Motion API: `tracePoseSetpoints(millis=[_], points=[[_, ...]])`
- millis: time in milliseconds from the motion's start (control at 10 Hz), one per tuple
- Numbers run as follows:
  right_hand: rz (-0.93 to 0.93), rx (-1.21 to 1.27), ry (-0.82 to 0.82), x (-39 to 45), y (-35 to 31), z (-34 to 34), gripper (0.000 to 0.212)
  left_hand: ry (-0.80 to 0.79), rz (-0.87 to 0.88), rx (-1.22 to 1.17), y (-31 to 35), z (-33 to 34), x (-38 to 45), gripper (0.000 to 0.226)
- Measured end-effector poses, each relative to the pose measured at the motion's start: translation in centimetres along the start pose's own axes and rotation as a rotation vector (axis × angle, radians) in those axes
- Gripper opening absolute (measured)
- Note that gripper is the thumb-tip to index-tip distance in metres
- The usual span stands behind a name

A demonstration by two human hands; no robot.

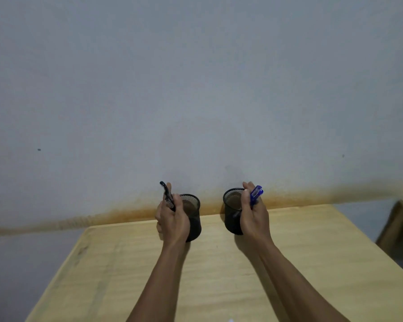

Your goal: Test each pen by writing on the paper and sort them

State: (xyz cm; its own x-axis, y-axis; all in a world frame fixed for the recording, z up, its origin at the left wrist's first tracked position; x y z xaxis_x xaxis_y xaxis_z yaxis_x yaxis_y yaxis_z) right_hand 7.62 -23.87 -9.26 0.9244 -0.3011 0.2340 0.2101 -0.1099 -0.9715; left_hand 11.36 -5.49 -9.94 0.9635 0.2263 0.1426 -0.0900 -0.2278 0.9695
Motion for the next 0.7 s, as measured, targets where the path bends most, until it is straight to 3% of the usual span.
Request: tracePoseSetpoints(millis=[200,400,500,700], points=[[-0.014,0.005,0.001,0.0,0.0,0.3,0.046,-0.024,0.017,-0.272,-0.2,-0.1,-0.5,0.022],[-0.012,-0.078,-0.002,0.0,0.5,0.2,0.055,0.03,0.004,-0.34,-0.5,-0.2,-0.7,0.008],[0.013,-0.114,-0.008,-0.4,-0.1,0.0,0.066,0.023,0.011,-0.364,0.0,-0.5,-0.6,0.019],[0.003,-0.137,0.047,-2.0,-2.6,-1.6,0.086,0.04,0.04,-0.37,3.4,-2.7,-2.9,0.068]])
Point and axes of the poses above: each hand's wrist, its own x-axis towards the middle knuckle, its own z-axis out of the palm, y = z × x, the point moved 1 cm from there along x, towards the middle knuckle, and after that the axes turned 10 degrees about -y, right-handed, at the moved point
